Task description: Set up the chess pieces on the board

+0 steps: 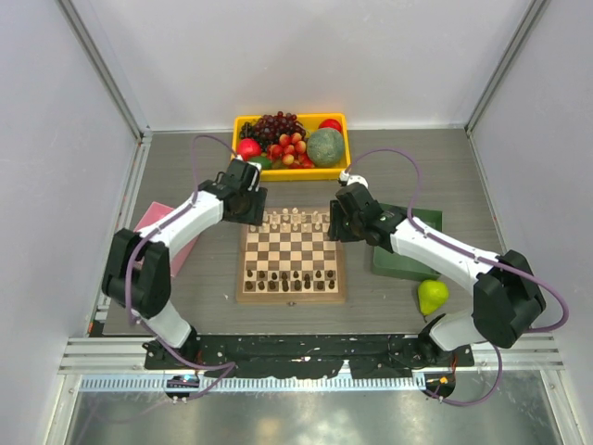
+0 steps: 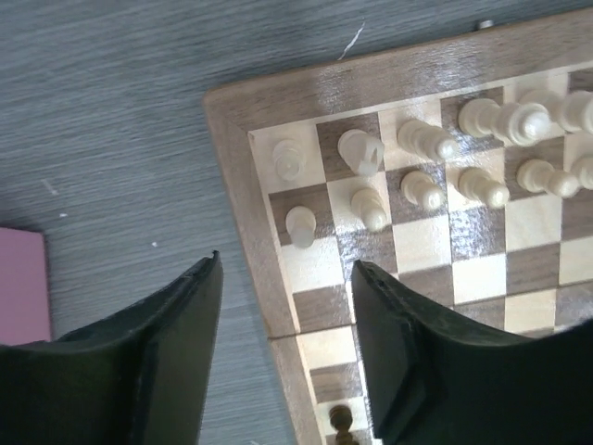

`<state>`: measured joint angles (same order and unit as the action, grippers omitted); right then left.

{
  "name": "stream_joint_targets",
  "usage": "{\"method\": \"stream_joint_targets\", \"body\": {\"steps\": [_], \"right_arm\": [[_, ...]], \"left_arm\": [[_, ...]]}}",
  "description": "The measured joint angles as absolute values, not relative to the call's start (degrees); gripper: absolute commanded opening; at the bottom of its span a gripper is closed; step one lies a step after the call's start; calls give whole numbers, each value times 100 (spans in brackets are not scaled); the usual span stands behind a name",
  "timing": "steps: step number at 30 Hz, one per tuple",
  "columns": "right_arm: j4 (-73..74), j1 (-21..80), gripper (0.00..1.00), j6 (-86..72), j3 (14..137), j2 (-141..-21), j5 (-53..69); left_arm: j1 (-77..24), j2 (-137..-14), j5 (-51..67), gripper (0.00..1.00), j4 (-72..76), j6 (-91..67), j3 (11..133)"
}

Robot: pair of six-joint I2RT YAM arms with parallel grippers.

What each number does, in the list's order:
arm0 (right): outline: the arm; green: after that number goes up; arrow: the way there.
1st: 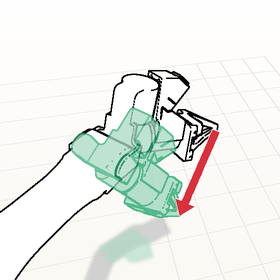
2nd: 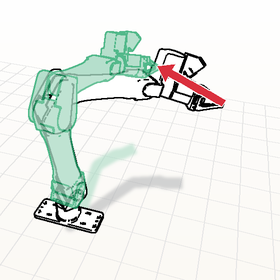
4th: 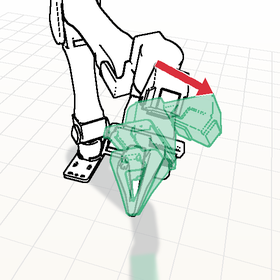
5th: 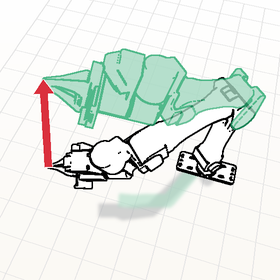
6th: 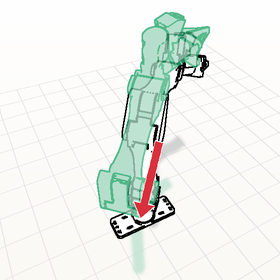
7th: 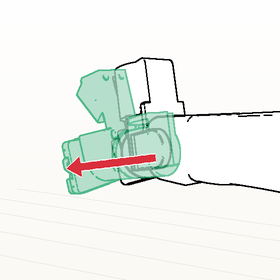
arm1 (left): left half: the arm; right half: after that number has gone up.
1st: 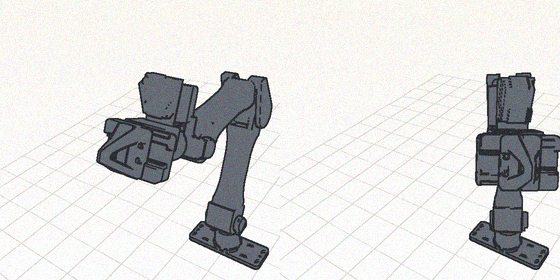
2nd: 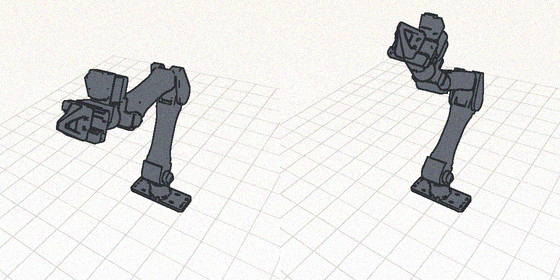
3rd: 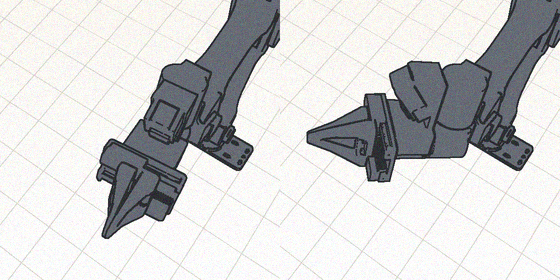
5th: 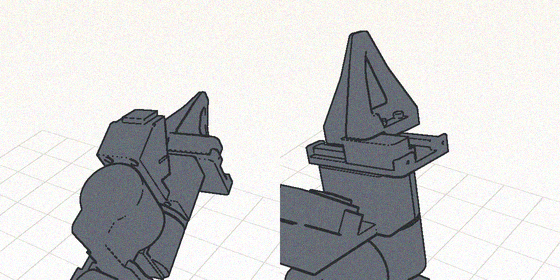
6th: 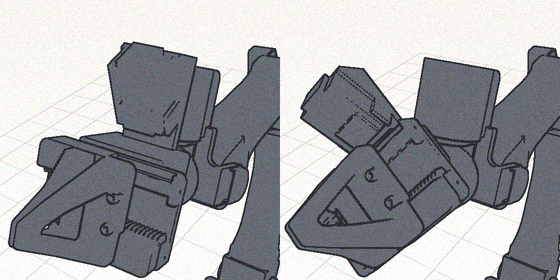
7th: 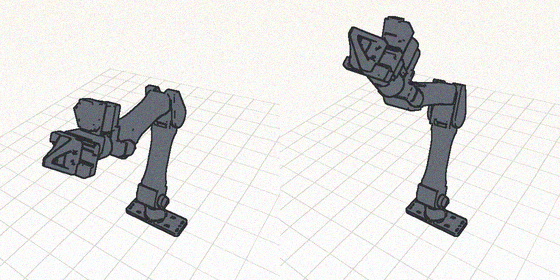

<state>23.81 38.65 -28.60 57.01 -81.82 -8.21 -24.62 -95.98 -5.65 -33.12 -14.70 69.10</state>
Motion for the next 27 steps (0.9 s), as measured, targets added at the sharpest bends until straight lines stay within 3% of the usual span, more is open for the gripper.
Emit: {"method": "stream_joint_targets", "body": {"steps": [3, 5, 7, 9, 11, 15, 27], "right_arm": [[2397, 3865, 48, -2858, 5701, -8132, -888], [2421, 3865, 50, -2847, 5699, -8058, -989], [2453, 3861, 56, -2821, 5701, -7953, -1098], [2484, 3822, 76, -2768, 5699, -7778, -1247], [2495, 3760, 87, -2714, 5699, -7605, -1372], [2574, 3413, 98, -2580, 5723, -7286, -1673], [2751, 2016, 95, -2412, 5863, -6829, -1966]], "left_arm": [[-2462, -9083, -648, 90, -3293, -1494, 6718], [-2462, -8617, -709, 100, -3269, -1559, 6514], [-2462, -8156, -816, 99, -3280, -1610, 6331], [-2460, -7660, -991, 100, -3291, -1651, 6147], [-2438, -7212, -1179, 99, -3312, -1710, 5992], [-2274, -6573, -1455, 99, -3452, -1831, 5811], [-2121, -5819, -2388, 100, -4200, -2204, 5708]]}}
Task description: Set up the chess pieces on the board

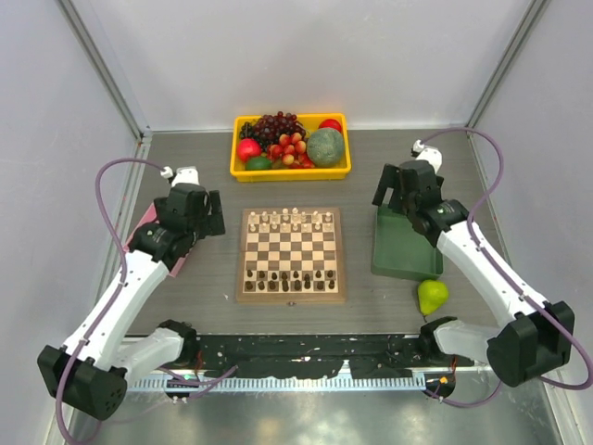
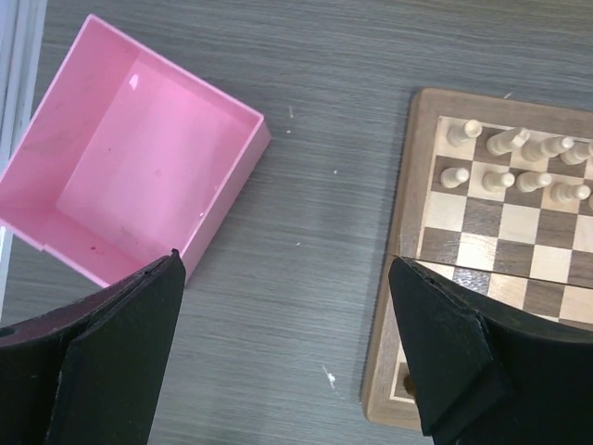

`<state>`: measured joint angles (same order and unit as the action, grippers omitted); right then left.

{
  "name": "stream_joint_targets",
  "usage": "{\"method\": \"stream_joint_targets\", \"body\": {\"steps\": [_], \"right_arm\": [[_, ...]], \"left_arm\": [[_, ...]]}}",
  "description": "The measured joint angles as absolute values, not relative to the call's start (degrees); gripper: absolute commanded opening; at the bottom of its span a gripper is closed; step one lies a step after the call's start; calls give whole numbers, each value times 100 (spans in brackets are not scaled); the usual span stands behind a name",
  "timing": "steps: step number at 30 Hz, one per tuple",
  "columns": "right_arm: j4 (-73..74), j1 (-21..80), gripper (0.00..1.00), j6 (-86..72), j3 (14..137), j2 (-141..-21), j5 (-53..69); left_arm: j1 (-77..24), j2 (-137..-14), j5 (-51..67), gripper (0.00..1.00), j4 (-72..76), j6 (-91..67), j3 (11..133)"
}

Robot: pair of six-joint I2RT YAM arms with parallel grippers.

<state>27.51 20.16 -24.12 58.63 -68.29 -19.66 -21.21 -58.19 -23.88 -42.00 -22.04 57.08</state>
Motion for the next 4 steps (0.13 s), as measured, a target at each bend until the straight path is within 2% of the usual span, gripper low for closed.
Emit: {"method": "stream_joint_targets", "body": {"steps": [4], "right_arm": [[2749, 1973, 95, -2394, 5859, -6705, -2058]], "left_arm": [[-2121, -5596, -2545, 100, -4265, -2250, 5529]]}}
